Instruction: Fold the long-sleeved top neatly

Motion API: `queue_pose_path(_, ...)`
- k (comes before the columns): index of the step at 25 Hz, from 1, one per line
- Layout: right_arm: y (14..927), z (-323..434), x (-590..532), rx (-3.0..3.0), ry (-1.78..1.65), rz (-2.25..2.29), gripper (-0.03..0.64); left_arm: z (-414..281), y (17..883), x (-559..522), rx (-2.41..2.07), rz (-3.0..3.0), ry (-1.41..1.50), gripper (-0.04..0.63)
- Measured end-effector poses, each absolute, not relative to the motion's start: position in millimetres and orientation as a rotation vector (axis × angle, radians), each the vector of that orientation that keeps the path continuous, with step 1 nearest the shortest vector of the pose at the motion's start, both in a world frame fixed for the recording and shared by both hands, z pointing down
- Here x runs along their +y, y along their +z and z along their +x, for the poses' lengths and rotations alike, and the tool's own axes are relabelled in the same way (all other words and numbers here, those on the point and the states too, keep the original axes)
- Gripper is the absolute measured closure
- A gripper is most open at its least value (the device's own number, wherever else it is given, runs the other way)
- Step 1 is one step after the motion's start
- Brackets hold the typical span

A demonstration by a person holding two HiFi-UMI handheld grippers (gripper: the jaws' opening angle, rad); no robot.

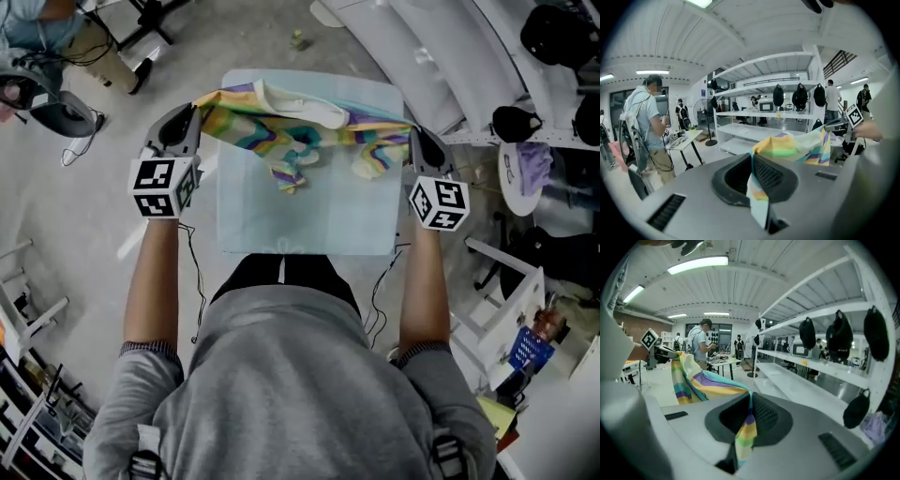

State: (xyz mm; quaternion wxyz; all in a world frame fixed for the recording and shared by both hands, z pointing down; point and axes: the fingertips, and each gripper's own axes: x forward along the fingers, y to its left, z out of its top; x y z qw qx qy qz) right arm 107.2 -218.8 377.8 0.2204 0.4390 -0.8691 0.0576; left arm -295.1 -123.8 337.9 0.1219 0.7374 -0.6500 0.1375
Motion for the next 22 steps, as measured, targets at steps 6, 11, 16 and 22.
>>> queue_pose_path(6,282,127,-182,-2.457,-0.002,1.337,0.595,-285,253,-108,-1.924,2.337,0.309,0.568)
queue_pose_path(11,228,148,-146,-2.455,-0.104,1.407,0.595,-270,207,-84,-1.917,2.447,0.268,0.568)
queue_pose_path(16,202,172,-110,-2.455,-0.144,1.448,0.594,-249,180,-55,-1.902,2.517,0.244,0.568)
queue_pose_path(22,199,194,-66,-2.485,-0.141,1.418,0.594,-228,173,-7,-1.947,2.492,0.241,0.568)
